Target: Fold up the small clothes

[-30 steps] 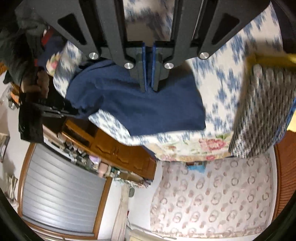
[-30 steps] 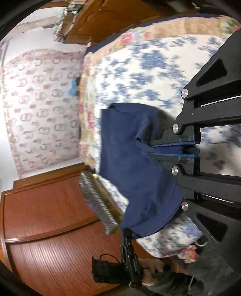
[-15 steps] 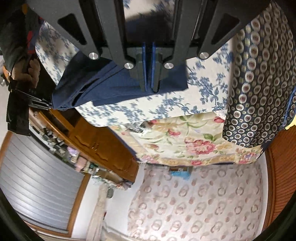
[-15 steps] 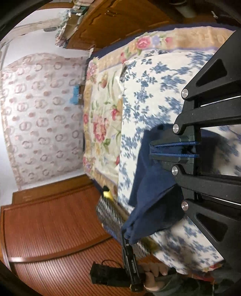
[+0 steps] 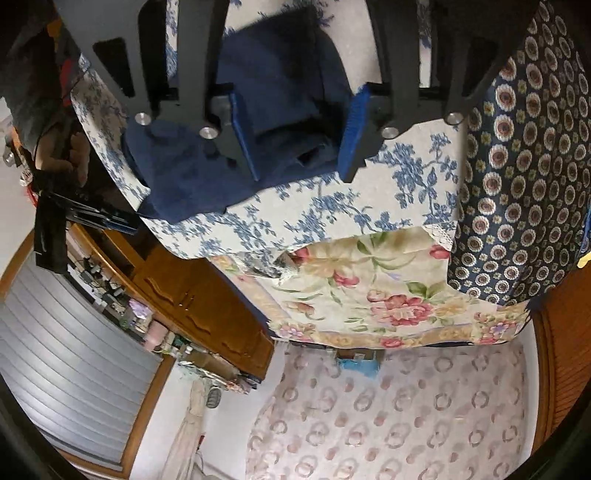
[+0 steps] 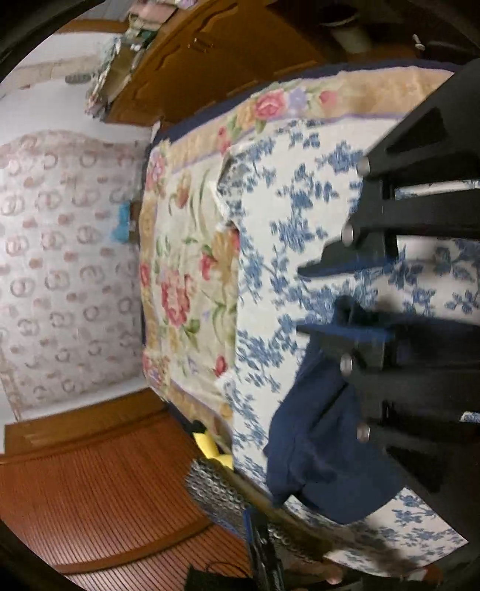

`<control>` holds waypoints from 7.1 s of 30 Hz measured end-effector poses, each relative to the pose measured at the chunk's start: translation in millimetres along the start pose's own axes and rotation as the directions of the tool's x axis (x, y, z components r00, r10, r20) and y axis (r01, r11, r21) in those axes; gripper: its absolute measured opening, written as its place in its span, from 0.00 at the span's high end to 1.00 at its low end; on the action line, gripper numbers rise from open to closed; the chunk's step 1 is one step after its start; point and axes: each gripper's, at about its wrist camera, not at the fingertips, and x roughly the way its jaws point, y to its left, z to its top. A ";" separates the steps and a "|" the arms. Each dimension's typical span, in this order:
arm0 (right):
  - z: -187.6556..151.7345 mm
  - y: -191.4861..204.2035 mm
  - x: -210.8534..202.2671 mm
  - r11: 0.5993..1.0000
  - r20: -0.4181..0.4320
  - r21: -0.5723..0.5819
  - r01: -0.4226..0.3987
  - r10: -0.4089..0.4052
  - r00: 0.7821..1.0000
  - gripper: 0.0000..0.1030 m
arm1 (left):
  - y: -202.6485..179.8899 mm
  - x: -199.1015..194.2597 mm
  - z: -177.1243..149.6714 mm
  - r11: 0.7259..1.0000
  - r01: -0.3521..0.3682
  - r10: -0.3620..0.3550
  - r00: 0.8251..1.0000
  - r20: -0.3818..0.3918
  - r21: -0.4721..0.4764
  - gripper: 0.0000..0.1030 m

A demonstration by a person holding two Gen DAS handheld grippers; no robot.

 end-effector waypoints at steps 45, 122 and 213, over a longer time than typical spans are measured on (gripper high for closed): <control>-23.4 25.1 64.5 0.998 -0.157 0.011 -0.069 0.070 0.985 0.22 | 28.6 71.6 -12.6 0.995 -0.081 0.072 0.989 -0.133 -0.066 0.50; 83.5 424.7 188.7 0.765 -0.117 -0.541 -0.349 0.342 0.932 0.50 | 153.7 -202.4 -118.1 0.882 -0.353 0.430 0.873 0.228 -0.311 0.43; -78.8 179.0 -181.0 0.991 0.410 -0.027 0.128 -0.106 0.906 0.19 | -86.5 -188.3 -116.6 0.916 -0.400 0.371 0.830 0.416 -0.019 0.42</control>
